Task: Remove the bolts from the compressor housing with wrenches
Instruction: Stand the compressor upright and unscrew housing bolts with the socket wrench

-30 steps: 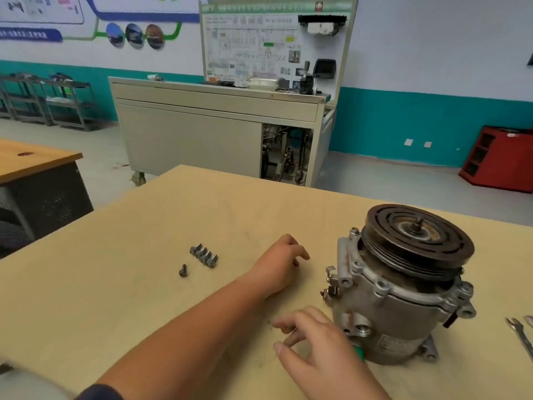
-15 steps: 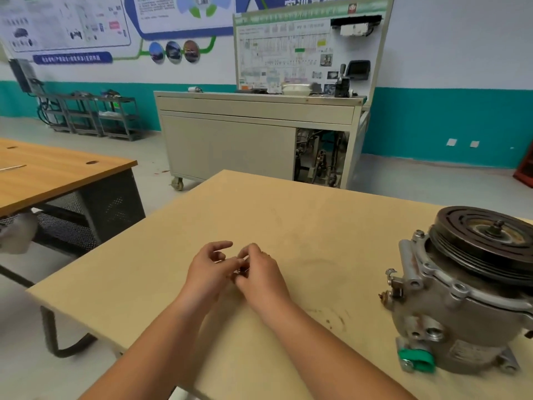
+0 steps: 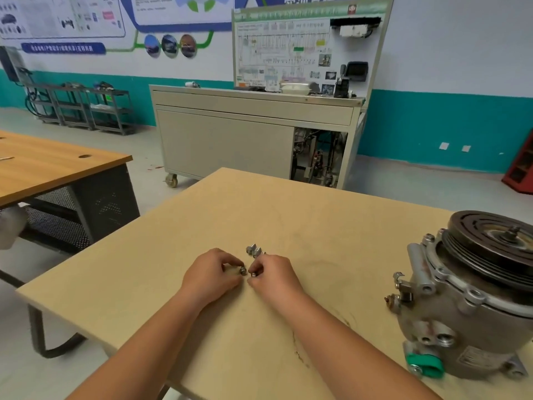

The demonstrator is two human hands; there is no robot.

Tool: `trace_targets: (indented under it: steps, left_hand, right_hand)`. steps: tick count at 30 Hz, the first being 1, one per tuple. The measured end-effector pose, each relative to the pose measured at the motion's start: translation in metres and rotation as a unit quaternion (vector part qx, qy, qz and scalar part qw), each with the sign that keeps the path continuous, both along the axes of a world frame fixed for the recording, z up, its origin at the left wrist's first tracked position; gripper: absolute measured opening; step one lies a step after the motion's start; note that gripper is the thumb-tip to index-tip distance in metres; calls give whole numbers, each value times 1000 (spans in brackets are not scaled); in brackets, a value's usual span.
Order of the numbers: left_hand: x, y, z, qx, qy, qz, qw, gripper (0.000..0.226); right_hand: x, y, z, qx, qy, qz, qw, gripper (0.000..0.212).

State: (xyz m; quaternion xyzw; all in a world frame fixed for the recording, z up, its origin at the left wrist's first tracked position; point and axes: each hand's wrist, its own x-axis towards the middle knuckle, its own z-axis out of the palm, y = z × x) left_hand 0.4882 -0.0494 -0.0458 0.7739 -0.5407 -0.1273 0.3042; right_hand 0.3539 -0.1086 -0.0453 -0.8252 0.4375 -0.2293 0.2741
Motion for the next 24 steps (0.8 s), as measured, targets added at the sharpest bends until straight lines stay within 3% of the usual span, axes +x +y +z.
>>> trace_targets:
  steps: [10,16,20,22,24]
  left_hand:
    - [8,-4,-1,1,2,-20,1000,17]
    - [12,-4,-3,-17,54,-7,998,26]
    - [-2,12,7,-40,21,24,999,39]
    - [-26,33,14,-131,-9,-10,991,39]
    - [-64,56,27,-246,2,-124,961,34]
  right_hand:
    - [16,0,5,-75,87,-2,993,20]
    - [-10,16,10,-70,92,-8,993,44]
    - [-58,49,16,80,-6,72,994,44]
    - [-93,71,19,163,-74,133,975,41]
    - [-133,94,22,202,-124,176,956,35]
